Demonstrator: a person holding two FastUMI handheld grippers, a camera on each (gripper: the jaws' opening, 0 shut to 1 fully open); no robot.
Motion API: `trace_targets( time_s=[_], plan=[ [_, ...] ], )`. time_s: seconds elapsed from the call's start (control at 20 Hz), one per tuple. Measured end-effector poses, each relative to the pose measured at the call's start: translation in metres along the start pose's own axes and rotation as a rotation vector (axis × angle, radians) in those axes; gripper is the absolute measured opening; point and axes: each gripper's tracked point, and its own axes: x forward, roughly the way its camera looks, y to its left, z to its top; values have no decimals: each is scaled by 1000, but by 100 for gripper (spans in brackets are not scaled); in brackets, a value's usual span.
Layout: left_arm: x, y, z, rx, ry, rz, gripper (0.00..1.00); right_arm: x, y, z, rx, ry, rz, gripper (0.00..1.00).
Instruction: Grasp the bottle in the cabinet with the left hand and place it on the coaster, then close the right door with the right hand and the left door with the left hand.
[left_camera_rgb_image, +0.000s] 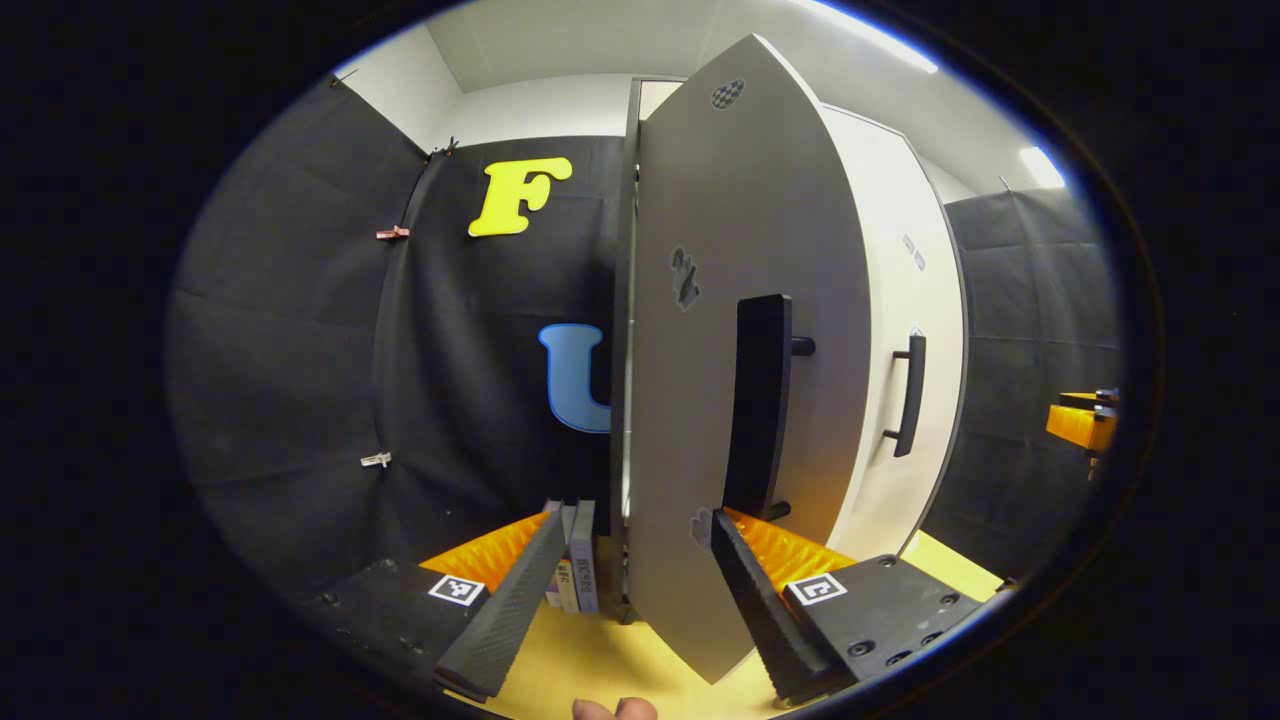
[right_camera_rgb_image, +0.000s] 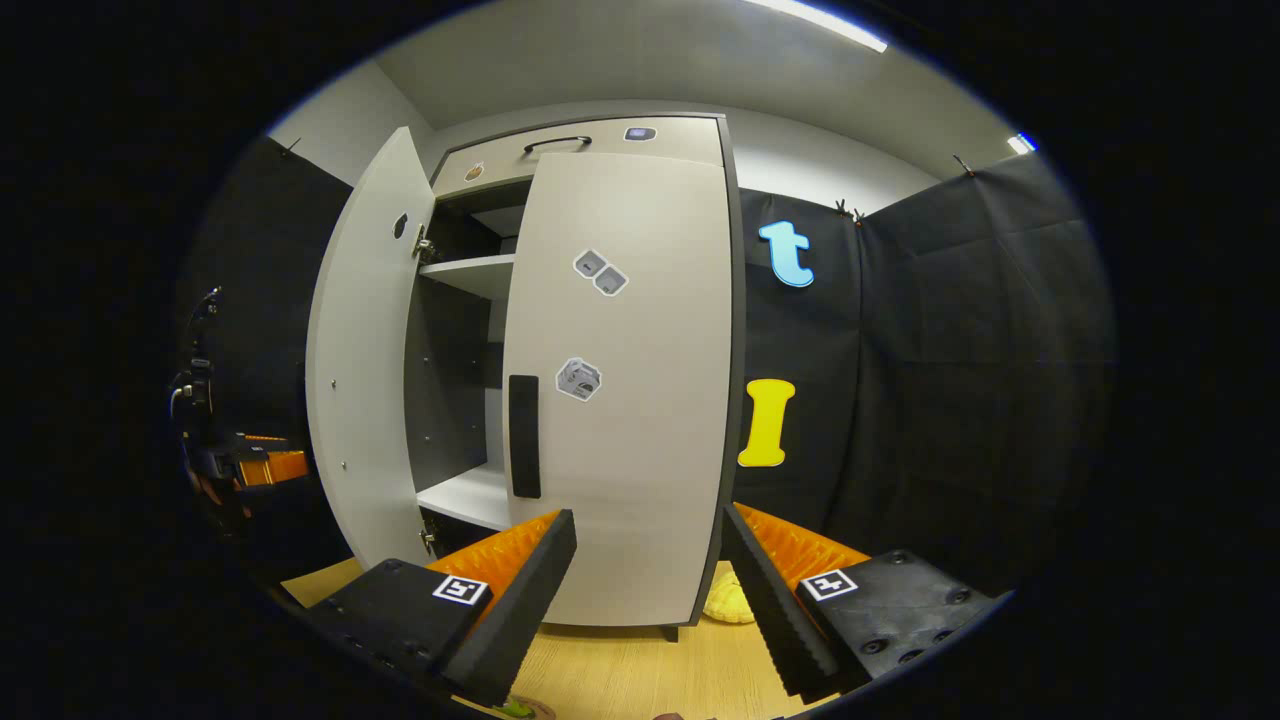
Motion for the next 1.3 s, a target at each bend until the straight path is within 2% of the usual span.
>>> trace_targets(
  time_s=[0.4, 0.5, 0.55, 0.6, 0.7, 0.75, 0.8, 0.9, 1.3],
  plan=[
    [40, -71, 4, -8, -4, -91, 95, 12, -30, 0, -12, 0, -16, 98],
    [48, -84, 5, 6, -8, -89, 95, 10, -35, 0, -16, -1, -22, 97],
    [52, -88, 5, 8, -10, -87, 92, 11, -36, 0, -15, -3, -22, 97],
    [56, -91, 3, 8, -9, -85, 97, 10, -40, 1, -13, -10, -30, 98],
    [61, -96, 3, 8, -11, -80, 92, 11, -49, 8, -4, -33, -55, 98],
    [63, -99, 3, 6, -12, -78, 95, 12, -52, 6, 4, -33, -64, 98],
    [66, -101, 3, 2, -13, -77, 92, 13, -54, 5, 14, -27, -65, 97],
    [70, -106, 3, -4, -12, -75, 95, 14, -56, 3, 29, -16, -66, 97],
    [79, -116, 4, 31, -30, -53, 92, 16, -53, 0, 19, -7, -47, 97]
  ],
)
